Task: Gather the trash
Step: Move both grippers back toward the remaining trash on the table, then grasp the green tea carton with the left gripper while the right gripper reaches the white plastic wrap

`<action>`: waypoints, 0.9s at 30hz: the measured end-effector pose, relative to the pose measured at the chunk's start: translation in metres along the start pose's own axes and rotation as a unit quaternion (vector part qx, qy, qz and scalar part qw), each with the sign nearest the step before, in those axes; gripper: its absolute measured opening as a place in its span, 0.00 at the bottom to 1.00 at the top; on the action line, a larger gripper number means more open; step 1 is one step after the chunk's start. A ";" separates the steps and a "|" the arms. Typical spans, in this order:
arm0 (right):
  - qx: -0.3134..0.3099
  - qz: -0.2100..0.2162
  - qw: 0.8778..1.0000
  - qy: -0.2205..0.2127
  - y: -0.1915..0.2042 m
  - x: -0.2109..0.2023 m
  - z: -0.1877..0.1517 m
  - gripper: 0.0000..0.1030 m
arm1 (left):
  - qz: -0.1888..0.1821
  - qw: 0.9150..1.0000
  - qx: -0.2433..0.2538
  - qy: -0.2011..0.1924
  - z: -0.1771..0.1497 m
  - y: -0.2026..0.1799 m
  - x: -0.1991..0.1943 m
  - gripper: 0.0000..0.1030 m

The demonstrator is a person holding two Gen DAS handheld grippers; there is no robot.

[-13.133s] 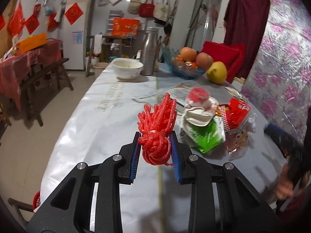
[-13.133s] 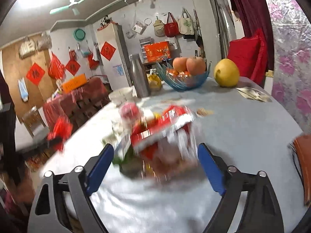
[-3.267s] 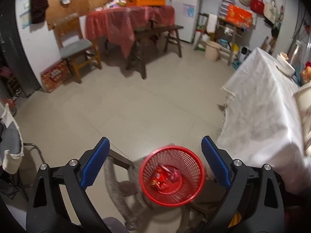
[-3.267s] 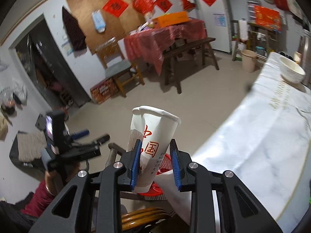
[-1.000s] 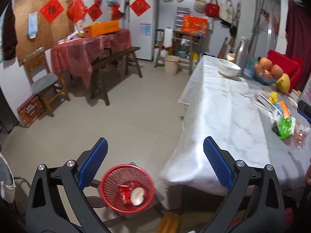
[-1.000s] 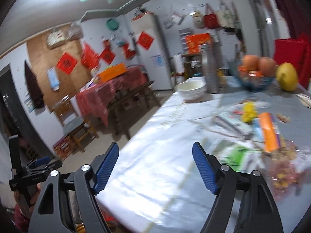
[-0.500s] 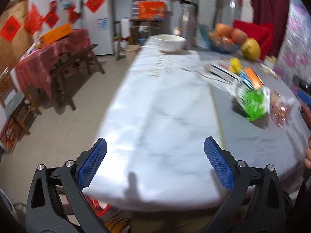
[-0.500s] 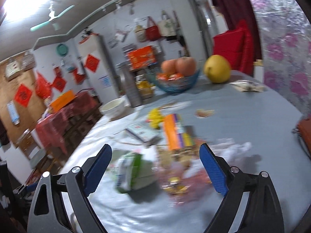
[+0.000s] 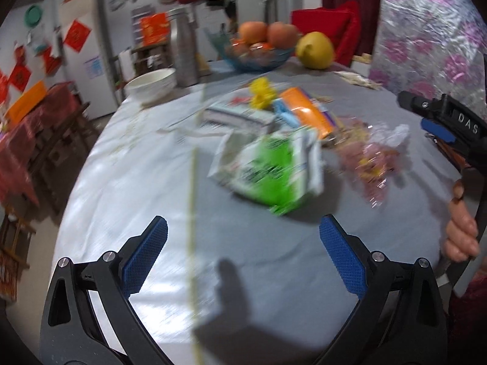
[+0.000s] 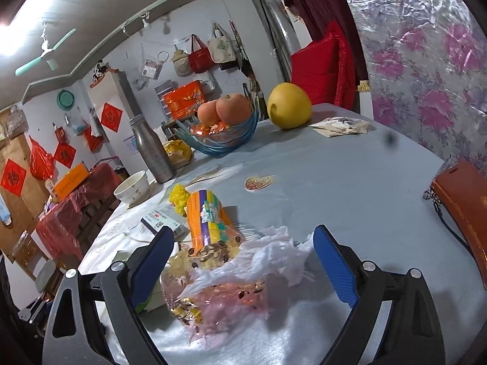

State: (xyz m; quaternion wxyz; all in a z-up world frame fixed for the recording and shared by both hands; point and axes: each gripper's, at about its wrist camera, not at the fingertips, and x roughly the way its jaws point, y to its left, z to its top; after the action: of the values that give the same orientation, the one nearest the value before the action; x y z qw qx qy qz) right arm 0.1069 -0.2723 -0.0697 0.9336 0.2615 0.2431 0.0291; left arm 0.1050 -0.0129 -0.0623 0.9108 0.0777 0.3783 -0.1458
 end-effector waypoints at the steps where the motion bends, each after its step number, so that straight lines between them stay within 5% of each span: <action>1: 0.000 0.001 1.000 -0.001 0.000 0.000 -0.001 0.88 | -0.003 1.000 0.003 0.001 0.003 -0.004 0.003 0.93; 7: -0.010 -0.005 1.000 -0.002 0.001 0.002 -0.005 0.88 | -0.002 1.000 -0.003 0.014 0.025 -0.014 0.036 0.93; 12: -0.010 0.002 1.000 0.001 0.001 0.004 -0.007 0.88 | 0.049 0.997 -0.052 0.007 0.025 0.035 0.041 0.94; 19: -0.004 0.008 1.000 -0.002 0.000 0.003 -0.008 0.89 | 0.056 0.992 -0.112 0.014 0.012 0.079 0.042 0.94; 27: 0.000 0.016 1.000 0.004 -0.001 0.004 -0.009 0.89 | 0.032 0.998 -0.058 0.024 0.008 0.056 0.042 0.94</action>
State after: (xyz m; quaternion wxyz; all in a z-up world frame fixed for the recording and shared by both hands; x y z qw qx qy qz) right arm 0.1062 -0.2681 -0.0780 0.9321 0.2653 0.2424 0.0445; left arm 0.1565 0.0291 -0.0855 0.9086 0.0406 0.4051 -0.0930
